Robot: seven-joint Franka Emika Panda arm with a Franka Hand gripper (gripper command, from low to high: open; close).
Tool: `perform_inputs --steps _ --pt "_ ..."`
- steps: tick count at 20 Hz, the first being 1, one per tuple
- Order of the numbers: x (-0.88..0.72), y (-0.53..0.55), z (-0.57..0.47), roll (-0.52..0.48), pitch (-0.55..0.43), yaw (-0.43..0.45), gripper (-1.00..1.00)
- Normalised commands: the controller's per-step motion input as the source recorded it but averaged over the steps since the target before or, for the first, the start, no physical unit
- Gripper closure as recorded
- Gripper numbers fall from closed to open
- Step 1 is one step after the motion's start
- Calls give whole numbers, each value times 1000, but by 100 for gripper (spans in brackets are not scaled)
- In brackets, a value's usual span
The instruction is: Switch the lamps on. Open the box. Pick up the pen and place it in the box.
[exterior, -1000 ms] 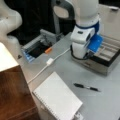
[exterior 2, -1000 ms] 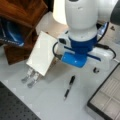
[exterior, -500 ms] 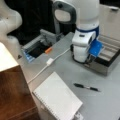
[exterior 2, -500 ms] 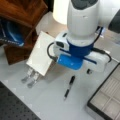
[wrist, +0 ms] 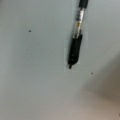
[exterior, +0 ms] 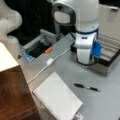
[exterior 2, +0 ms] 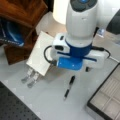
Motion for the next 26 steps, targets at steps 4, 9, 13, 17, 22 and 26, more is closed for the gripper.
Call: perform_inputs --steps 4,9,13,17,22,26 --pt "90 -99 -62 -72 61 355 -100" --pt "132 -97 -52 -68 8 277 -100" --pt "140 -72 -40 -189 -65 357 -100" --pt "171 -85 -131 -155 -65 397 -100" --pt "163 -122 -111 -98 91 347 -100" --pt "175 -80 -53 -55 41 237 -100"
